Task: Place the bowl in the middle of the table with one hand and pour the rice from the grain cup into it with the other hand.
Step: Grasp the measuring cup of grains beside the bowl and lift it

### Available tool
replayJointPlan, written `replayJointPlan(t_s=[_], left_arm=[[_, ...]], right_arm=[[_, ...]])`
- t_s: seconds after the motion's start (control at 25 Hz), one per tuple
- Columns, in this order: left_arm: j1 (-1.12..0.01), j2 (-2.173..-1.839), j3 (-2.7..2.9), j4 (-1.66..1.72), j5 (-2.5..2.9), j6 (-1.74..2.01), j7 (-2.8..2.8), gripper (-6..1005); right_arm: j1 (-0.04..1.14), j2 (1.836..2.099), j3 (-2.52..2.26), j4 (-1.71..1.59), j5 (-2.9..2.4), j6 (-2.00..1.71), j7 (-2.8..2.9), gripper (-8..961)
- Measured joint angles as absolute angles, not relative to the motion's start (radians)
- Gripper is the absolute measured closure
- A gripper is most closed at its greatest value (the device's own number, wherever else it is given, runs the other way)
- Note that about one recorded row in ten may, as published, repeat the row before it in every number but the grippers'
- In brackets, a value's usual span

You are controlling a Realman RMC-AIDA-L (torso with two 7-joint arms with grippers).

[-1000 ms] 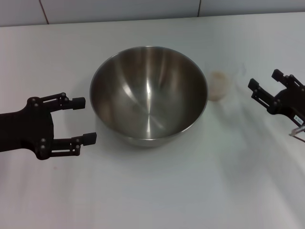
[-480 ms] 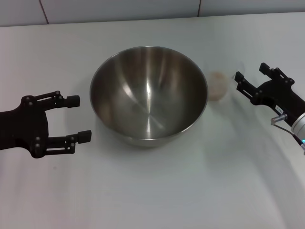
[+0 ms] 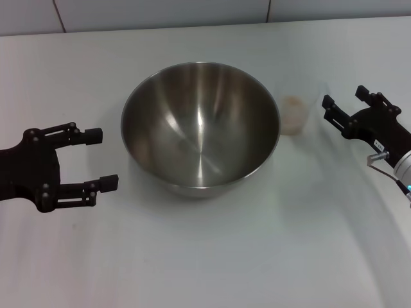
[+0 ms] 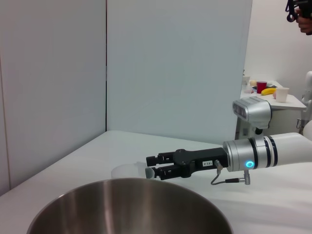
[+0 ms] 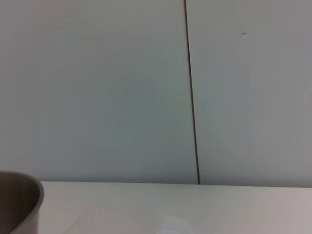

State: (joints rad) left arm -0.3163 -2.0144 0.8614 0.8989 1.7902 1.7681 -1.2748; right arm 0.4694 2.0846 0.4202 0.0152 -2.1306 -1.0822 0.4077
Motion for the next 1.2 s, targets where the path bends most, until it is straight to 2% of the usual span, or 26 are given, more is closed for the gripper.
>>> replayJointPlan(t_s=[1.2], left_arm=[[-0.317, -2.013, 0.862, 0.899, 1.790, 1.768, -1.272, 170]], right_arm=[[0.526, 2.082, 0.463, 0.017, -2.131, -1.030, 0.406, 191]])
